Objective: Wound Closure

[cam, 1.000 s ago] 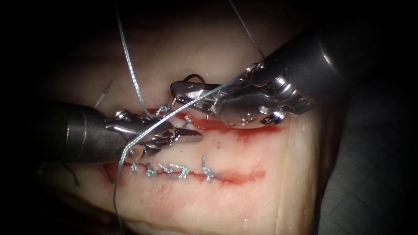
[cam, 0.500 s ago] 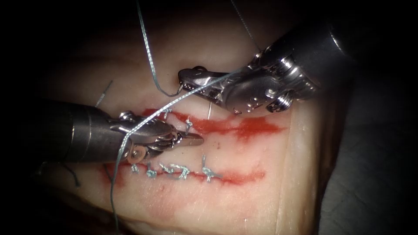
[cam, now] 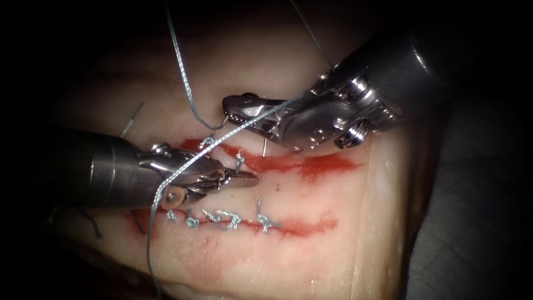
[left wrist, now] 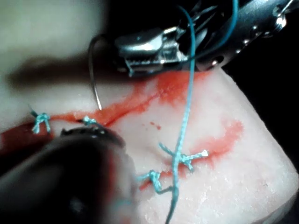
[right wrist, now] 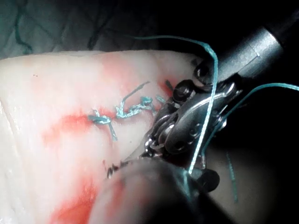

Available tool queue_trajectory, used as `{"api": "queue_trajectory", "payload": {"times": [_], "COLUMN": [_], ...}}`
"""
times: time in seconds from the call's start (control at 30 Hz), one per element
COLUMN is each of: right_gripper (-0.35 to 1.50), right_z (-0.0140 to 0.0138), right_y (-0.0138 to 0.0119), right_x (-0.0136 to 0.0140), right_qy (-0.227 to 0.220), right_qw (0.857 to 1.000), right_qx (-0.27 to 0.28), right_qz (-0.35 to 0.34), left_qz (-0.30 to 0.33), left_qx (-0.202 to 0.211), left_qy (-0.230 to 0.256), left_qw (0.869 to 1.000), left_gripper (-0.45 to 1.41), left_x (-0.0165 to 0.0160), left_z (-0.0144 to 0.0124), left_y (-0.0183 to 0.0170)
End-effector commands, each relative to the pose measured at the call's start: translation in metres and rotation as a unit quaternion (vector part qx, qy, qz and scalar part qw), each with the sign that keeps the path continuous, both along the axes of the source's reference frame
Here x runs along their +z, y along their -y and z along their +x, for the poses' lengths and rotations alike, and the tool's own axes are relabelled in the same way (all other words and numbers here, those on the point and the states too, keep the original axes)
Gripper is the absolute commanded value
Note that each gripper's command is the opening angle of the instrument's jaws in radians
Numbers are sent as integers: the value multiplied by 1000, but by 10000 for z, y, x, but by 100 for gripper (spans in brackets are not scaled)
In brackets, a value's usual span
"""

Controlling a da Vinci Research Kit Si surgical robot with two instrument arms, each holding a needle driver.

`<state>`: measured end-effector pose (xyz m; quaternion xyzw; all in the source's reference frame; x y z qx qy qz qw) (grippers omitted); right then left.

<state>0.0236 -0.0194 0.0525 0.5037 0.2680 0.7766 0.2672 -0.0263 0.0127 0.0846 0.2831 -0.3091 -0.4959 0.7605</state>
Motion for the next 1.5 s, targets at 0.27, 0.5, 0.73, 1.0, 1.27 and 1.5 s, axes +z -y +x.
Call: {"api": "queue_trajectory", "payload": {"times": [0.27,0.5,0.73,1.0,1.27,1.5], "right_gripper": [-35,-35,-35,-35,-35,-35], "right_z": [9,5,4,6,7,11], "right_y": [-6,-10,-10,-8,-6,-2], "right_x": [2,2,4,6,6,6], "right_qy": [-25,-34,-40,-47,-23,-3], "right_qw": [999,997,995,992,998,999], "right_qx": [30,56,66,77,44,11], "right_qz": [25,35,58,86,41,-41], "left_qz": [1,2,-4,-9,-9,-9], "left_qx": [3,7,18,26,27,27], "left_qy": [-6,-18,-26,-31,-32,-32], "left_qw": [1000,1000,999,999,999,999], "left_gripper": [-45,-45,-45,-45,-45,-45], "left_x": [6,10,11,12,12,12], "left_z": [-5,-5,-6,-6,-5,-5], "left_y": [0,6,7,8,8,9]}}
